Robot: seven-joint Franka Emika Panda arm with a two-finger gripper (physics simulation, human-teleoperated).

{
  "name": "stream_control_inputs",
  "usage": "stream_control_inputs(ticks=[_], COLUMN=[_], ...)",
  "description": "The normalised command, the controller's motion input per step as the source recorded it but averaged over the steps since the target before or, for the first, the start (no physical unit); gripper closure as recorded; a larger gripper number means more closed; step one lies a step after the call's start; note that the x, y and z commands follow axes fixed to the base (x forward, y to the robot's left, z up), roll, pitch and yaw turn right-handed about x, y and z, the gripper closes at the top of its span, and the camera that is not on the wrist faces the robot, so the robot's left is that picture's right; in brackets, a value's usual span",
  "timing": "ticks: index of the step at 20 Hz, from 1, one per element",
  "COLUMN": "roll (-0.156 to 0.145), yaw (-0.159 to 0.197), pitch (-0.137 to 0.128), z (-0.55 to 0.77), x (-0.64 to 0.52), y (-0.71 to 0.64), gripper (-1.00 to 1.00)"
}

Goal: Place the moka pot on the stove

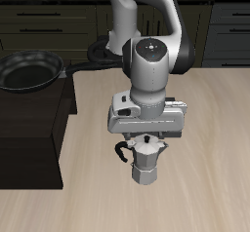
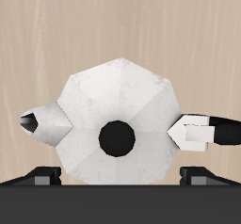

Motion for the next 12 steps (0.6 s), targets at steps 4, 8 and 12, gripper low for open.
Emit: stream_control_inputs(ticks=[4,8,12], roll=[0.012,0.0,-0.009], yaw=[0.007,-0.006,-0.014], pitch=[0.02,0.014,0.014], z=[-0.16,-0.09,-0.07], x=[0.01,0.04,0.03], y=[0.12,-0.01,-0.07], gripper=[-1.0,-1.0,-1.0])
